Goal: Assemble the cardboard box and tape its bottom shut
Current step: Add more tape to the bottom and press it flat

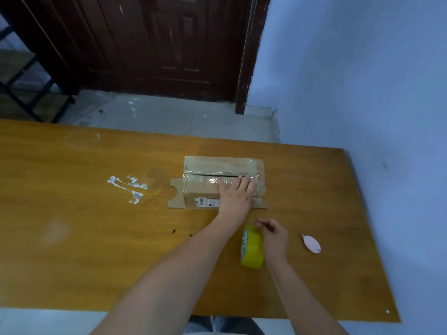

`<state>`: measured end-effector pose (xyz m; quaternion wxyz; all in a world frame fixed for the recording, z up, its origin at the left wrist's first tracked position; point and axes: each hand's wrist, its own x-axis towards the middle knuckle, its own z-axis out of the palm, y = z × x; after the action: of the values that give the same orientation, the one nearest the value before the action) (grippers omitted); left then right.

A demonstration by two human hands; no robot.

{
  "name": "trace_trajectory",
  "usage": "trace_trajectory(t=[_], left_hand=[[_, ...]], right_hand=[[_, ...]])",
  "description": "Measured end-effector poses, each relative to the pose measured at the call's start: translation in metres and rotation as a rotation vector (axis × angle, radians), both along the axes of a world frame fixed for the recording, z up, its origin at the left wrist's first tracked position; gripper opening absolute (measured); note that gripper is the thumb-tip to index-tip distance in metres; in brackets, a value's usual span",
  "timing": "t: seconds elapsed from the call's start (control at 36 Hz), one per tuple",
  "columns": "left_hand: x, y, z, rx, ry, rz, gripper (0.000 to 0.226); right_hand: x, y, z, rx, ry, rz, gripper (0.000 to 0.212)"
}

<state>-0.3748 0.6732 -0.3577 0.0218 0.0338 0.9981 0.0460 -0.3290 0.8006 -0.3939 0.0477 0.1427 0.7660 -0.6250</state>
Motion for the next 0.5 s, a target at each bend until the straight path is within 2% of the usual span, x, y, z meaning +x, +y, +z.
trace_trajectory(t=[0.25,0.39,0.5], left_hand=[[0.0,-0.006,-0.004,-0.038,-0.011,-0.071,0.043],[0.004,-0.01,-0.004,-0.082,-0.051,-0.097,0.064],[0.005,-0.015,0.0,-0.076,-0.071,-0.117,0.062]], right_hand=[[0.0,-0.003,0.001,-0.011,-0.02,-0.064,0.04],[0.0,-0.004,0.007,-0.024,-0.038,-0.075,0.037],[-0.002,-0.001,0.01,-0.026,-0.056,-0.08,0.031]])
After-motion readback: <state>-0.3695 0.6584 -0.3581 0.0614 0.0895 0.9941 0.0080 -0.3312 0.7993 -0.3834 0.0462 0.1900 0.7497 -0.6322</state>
